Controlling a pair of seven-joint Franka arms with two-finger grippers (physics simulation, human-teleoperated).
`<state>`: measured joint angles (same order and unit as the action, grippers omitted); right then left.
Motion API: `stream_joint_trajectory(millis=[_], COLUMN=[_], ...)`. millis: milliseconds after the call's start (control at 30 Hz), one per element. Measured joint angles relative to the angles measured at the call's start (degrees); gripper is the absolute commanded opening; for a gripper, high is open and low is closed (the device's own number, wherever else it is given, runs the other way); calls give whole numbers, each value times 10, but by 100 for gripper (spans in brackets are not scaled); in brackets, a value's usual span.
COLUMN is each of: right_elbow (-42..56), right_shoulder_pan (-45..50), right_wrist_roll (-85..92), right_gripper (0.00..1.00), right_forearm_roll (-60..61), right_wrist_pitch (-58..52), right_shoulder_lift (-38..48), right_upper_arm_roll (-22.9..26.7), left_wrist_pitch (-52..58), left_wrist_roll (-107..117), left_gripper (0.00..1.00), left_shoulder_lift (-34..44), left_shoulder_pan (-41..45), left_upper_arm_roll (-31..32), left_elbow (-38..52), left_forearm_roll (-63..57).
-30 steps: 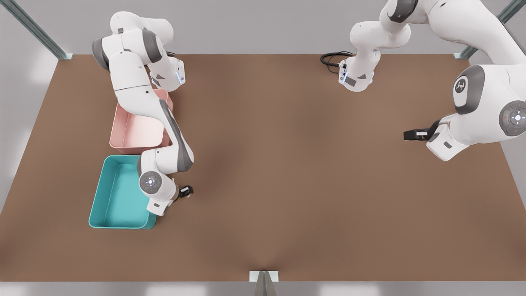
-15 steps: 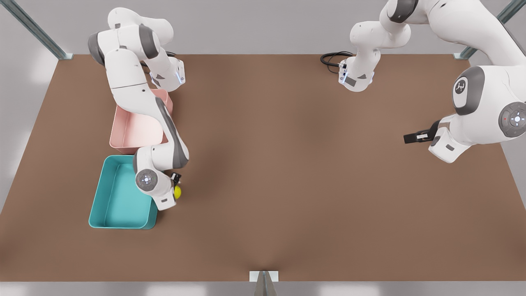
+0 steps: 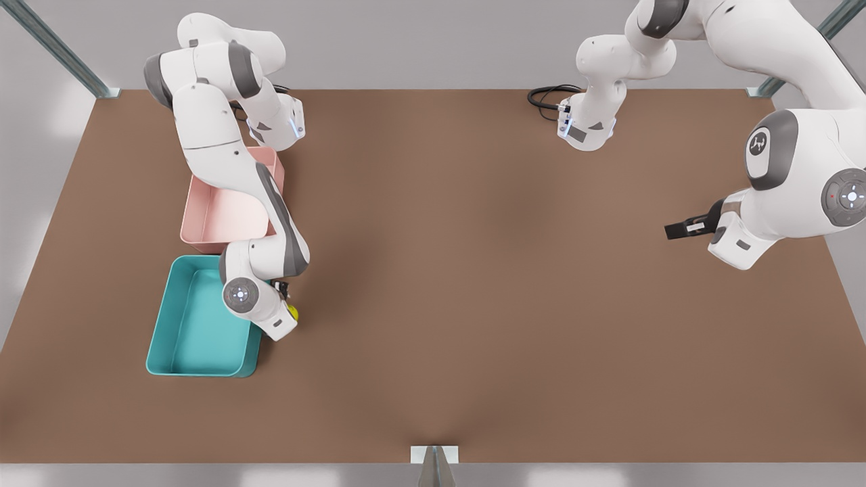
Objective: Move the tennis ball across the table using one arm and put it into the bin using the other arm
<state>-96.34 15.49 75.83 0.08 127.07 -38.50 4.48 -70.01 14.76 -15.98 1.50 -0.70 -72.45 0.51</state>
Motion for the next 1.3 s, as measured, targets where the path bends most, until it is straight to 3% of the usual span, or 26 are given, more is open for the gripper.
stream_joint_trajectory(millis=[1000,1033,1067,1133,1300], right_elbow=[0,0,1,1,5], right_shoulder_pan=[-3,-3,-2,0,1], right_wrist_roll=[123,124,125,128,134], right_gripper=[100,91,73,55,54], right_forearm_roll=[6,6,6,6,6], right_wrist_pitch=[75,76,77,79,80], right_shoulder_lift=[-41,-41,-41,-40,-34], right_upper_arm_roll=[4,3,3,3,2], left_wrist_pitch=[-3,-3,-3,-3,-3], left_wrist_roll=[20,20,21,21,22], left_gripper=[100,100,100,100,100], left_shoulder_lift=[-4,-4,-4,-4,-8], left_shoulder_pan=[0,0,0,0,-1], left_upper_arm_roll=[0,0,0,0,0], left_elbow=[-1,-1,-1,-1,-1], left_forearm_roll=[1,1,1,1,1])
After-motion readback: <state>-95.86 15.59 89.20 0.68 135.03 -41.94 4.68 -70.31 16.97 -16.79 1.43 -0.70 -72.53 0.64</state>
